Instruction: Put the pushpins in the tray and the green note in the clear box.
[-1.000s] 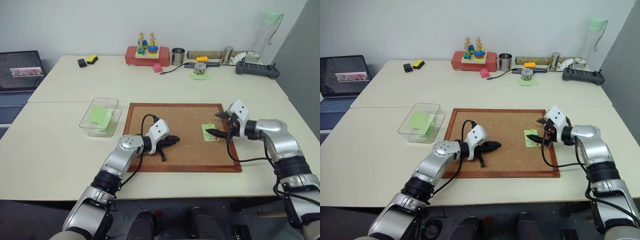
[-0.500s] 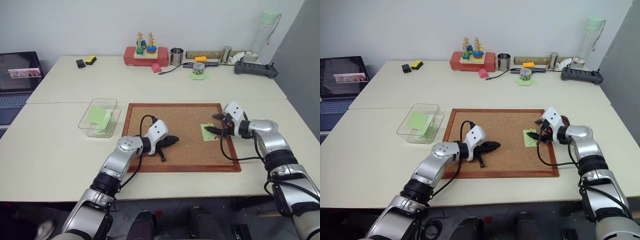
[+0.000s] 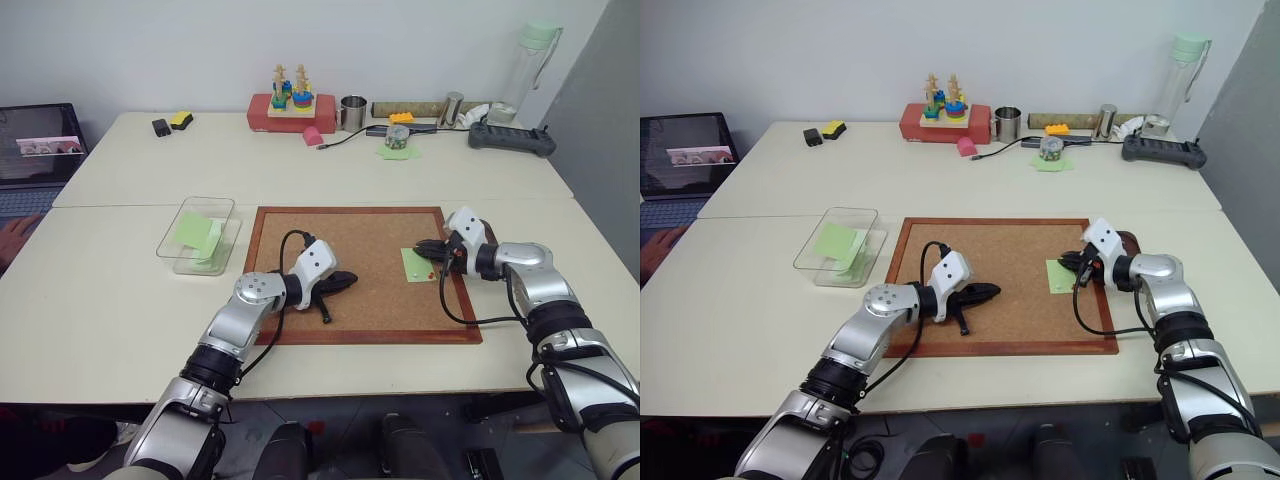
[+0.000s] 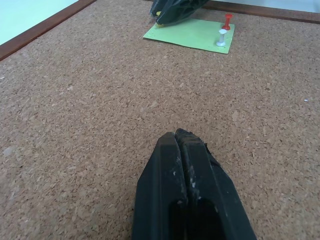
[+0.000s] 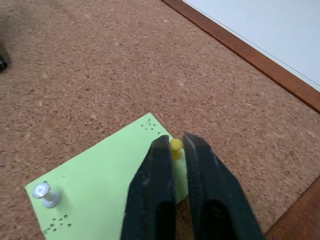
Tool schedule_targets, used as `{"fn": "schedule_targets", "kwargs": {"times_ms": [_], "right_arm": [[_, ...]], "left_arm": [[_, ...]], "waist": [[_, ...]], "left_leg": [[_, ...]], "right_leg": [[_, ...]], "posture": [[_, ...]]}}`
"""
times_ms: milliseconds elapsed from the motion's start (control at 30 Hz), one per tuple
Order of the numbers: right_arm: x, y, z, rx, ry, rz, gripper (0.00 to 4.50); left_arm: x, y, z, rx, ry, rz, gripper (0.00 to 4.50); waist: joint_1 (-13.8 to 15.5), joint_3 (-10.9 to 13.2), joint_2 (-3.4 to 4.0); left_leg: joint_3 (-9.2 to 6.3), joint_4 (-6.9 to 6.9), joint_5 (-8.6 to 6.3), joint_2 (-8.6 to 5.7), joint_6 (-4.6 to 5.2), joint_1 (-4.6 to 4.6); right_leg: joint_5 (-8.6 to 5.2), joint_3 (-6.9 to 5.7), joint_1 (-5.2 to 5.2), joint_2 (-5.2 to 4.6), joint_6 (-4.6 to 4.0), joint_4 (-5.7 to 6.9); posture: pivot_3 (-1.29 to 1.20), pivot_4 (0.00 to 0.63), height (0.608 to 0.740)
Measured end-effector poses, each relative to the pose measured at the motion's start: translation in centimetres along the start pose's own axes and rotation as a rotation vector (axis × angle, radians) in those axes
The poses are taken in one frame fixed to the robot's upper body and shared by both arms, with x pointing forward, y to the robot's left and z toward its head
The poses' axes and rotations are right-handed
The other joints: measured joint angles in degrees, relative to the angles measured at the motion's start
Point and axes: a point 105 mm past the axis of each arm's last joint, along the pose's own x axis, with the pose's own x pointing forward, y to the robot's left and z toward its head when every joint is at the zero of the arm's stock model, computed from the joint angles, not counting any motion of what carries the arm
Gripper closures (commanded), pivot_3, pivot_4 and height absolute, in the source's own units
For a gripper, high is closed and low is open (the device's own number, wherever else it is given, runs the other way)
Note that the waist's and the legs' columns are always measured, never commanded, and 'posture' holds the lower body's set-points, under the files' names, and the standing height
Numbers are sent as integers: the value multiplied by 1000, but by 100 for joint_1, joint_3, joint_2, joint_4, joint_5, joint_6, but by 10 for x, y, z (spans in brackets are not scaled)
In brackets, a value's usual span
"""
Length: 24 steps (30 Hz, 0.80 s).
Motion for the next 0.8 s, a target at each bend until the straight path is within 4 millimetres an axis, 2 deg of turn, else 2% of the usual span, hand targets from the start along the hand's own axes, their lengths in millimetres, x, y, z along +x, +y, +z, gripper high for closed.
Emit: {"fn": "schedule_targets", "kwargs": {"times_ms": [300, 533, 667, 800], "right_arm": [[-2, 0, 4, 46, -5, 12, 4489], [-13, -6, 31, 74, -102, 15, 4489], [-18, -8, 36, 110, -112, 7, 4489], [-32, -19, 41, 135, -120, -46, 4489]], "left_arm": [[0, 0, 0, -1, 0, 2, 4500], [0, 1, -2, -6, 5, 14, 4500], [1, 1, -2, -9, 5, 19, 4500], [2, 0, -1, -13, 5, 20, 4500]], "waist": [[1, 0, 1], [1, -2, 2], [2, -2, 2], [4, -3, 2]], "left_leg": [[0, 0, 0, 0, 0, 0], [1, 0, 0, 1, 0, 11], [1, 1, 0, 1, 0, 12], [3, 1, 0, 1, 0, 12]], "right_leg": [[0, 0, 0, 0, 0, 0], [-2, 0, 8, 1, 11, 1], [-2, 1, 9, 2, 14, 1], [-1, 2, 9, 1, 14, 0]], "posture": [[0, 150, 740], [0, 150, 740], [0, 150, 740], [0, 150, 740]]}}
